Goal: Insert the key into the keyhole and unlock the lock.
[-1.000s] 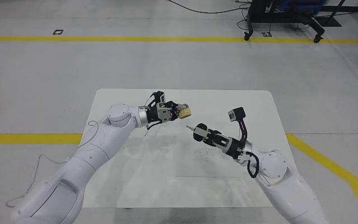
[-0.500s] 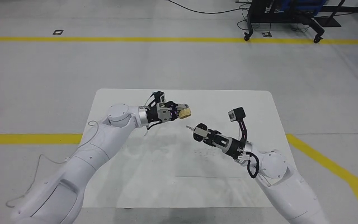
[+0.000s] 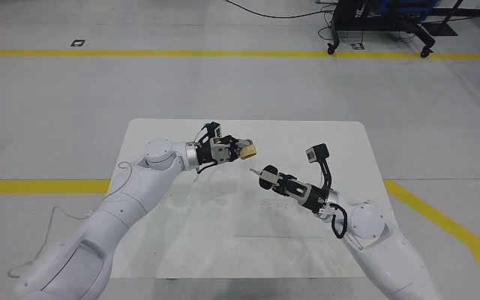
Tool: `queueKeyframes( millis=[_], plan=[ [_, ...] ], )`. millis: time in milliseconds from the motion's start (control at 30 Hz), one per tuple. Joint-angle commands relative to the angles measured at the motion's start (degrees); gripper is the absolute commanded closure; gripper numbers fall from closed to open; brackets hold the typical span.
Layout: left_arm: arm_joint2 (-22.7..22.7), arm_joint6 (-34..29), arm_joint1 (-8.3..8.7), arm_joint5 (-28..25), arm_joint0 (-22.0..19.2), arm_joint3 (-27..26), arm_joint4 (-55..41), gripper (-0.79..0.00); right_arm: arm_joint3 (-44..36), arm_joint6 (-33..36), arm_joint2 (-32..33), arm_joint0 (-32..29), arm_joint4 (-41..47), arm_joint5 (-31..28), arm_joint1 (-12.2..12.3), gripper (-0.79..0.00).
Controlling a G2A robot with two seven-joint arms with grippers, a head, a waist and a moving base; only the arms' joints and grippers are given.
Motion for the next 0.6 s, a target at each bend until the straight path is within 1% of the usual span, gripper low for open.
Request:
queueKeyframes(
  millis=[0, 100, 133, 167, 200, 267, 333, 367, 467, 533, 567],
  plan=[
    [0.0, 0.01, 0.0, 0.0, 0.0, 0.0, 0.01, 0.0, -0.03, 0.0, 0.01, -0.03, -0.01, 0.01, 0.0, 0.0],
    [0.0, 0.01, 0.0, 0.0, 0.0, 0.0, 0.01, 0.0, -0.03, 0.0, 0.01, -0.03, -0.01, 0.01, 0.0, 0.0],
    [0.0, 0.01, 0.0, 0.0, 0.0, 0.0, 0.01, 0.0, -0.03, 0.0, 0.01, -0.03, -0.01, 0.01, 0.0, -0.256],
    [0.0, 0.01, 0.0, 0.0, 0.0, 0.0, 0.01, 0.0, -0.03, 0.0, 0.01, -0.03, -0.01, 0.01, 0.0, -0.256],
    [-0.02, 0.44, 0.0, -0.14, 0.16, -0.13, 0.2, 0.0, -0.03, 0.0, 0.01, -0.03, -0.01, 0.01, 0.0, 0.0],
    [-0.51, 6.1, -0.04, -0.51, 1.36, -1.59, 1.42, 0.0, 0.06, -0.06, -0.06, -0.12, -0.01, 0.35, 0.0, 0.0],
    [-1.16, 10.31, 0.0, 0.94, 1.91, -3.13, 2.41, 0.0, -0.25, -2.52, -0.03, -0.45, -1.3, 2.77, -0.1, 0.0],
    [-1.41, 11.94, 0.03, 1.46, 2.31, -4.02, 2.94, 0.0, -0.58, -3.04, -0.35, -0.78, -0.15, 3.51, -0.21, 0.0],
    [-2.77, 15.76, 0.08, 3.18, 3.8, -5.95, 2.22, 0.0, -0.77, -6.01, -0.23, -1.44, 1.13, 10.87, -0.34, 0.0],
    [-3.72, 17.04, 0.12, 3.95, 4.54, -6.78, 1.69, 0.0, -2.05, -8.29, -0.24, -2.06, 2.64, 16.28, -0.47, 0.0],
    [-3.95, 17.3, 0.15, 4.52, 4.85, -6.94, 1.97, 0.0, -2.9, -9.48, -0.05, -2.25, 2.66, 17.18, -0.52, 0.0]
  ],
)
